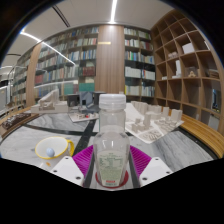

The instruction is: Pour water

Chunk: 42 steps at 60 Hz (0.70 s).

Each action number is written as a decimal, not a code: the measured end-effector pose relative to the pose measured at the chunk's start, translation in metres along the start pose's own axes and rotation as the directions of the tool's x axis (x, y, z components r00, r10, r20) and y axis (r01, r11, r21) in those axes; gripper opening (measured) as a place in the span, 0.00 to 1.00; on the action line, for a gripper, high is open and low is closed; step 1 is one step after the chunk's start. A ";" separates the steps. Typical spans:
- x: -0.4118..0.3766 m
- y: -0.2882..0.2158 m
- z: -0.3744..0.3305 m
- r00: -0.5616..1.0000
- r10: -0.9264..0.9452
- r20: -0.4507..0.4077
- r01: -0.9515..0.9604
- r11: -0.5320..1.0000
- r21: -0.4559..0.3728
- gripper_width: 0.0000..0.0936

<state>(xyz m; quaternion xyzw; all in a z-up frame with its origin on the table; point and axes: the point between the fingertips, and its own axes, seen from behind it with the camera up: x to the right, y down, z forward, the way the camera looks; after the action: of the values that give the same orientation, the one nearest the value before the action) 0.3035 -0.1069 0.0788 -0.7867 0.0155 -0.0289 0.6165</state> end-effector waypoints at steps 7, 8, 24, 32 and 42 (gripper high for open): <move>0.007 0.006 -0.007 0.999 0.030 -0.040 -0.033 0.996 -0.083 0.91; 0.008 0.005 -0.010 0.998 0.030 -0.050 -0.034 0.995 -0.089 0.89; -0.009 -0.017 -0.130 0.994 0.012 -0.112 -0.030 0.987 -0.157 0.92; -0.033 -0.032 -0.207 0.994 0.031 -0.109 -0.049 0.986 -0.160 0.91; -0.050 -0.042 -0.296 0.991 0.029 -0.132 -0.052 0.984 -0.169 0.92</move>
<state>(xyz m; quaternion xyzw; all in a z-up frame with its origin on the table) 0.2345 -0.3810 0.1884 -0.8330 0.0737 -0.0657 0.5445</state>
